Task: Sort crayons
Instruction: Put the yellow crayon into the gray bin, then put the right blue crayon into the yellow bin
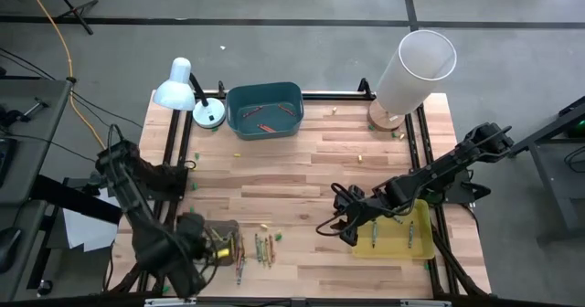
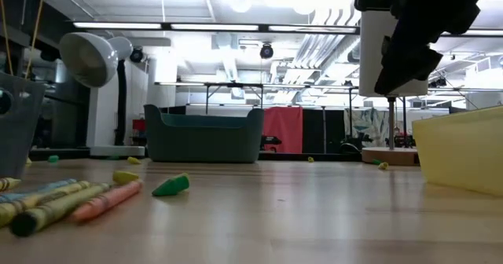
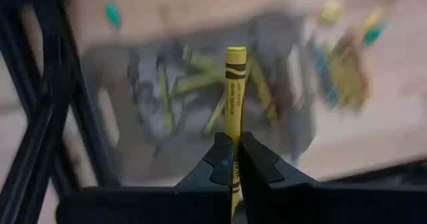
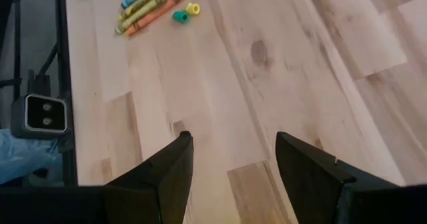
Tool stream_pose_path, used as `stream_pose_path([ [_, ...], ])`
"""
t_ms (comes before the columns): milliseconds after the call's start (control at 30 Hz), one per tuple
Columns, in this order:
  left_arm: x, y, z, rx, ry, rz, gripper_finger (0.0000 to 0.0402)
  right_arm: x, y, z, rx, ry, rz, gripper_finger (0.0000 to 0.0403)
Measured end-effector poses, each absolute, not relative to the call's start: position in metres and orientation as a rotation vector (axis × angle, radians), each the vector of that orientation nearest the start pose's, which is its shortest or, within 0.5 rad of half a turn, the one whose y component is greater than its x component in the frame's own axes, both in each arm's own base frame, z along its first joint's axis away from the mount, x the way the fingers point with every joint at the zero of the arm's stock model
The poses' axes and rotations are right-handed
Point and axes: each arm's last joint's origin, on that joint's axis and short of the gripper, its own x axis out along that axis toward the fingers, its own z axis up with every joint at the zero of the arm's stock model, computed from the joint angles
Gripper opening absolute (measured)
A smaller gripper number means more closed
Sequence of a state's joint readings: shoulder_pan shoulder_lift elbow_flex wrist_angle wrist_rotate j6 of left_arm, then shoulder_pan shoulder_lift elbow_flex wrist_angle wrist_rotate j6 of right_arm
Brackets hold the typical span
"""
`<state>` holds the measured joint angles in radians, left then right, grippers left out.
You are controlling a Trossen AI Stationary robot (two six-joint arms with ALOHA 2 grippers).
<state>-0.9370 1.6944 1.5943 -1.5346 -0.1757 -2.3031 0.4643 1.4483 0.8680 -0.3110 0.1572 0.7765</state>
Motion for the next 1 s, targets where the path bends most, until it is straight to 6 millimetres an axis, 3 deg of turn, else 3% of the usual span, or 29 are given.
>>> stream_pose_path([
  [167, 0.183, -0.252, 0.270, -1.052, 1.165, 1.000, 0.0000, 0.264, 0.121, 0.210, 0.499, 0.851, -0.062, 0.0204],
  [300, 0.187, -0.243, 0.241, -1.046, 1.165, 1.032, 0.0000, 0.273, 0.119, 0.217, 0.576, 0.766, -0.015, 0.0204],
  [500, 0.191, -0.230, 0.227, -0.931, 1.285, 1.009, 0.0004, 0.282, 0.121, 0.229, 0.648, 0.658, 0.088, 0.0204],
  [767, 0.196, -0.214, 0.234, -0.819, 1.428, 0.914, 0.0067, 0.288, 0.124, 0.242, 0.718, 0.544, 0.160, 0.0204],
  [900, 0.183, -0.201, 0.256, -0.814, 1.423, 0.884, 0.0111, 0.294, 0.128, 0.247, 0.778, 0.585, 0.130, 0.0204],
  [1000, 0.165, -0.186, 0.279, -0.798, 1.277, 0.884, 0.0139, 0.306, 0.143, 0.258, 0.769, 0.634, 0.121, 0.0204],
])
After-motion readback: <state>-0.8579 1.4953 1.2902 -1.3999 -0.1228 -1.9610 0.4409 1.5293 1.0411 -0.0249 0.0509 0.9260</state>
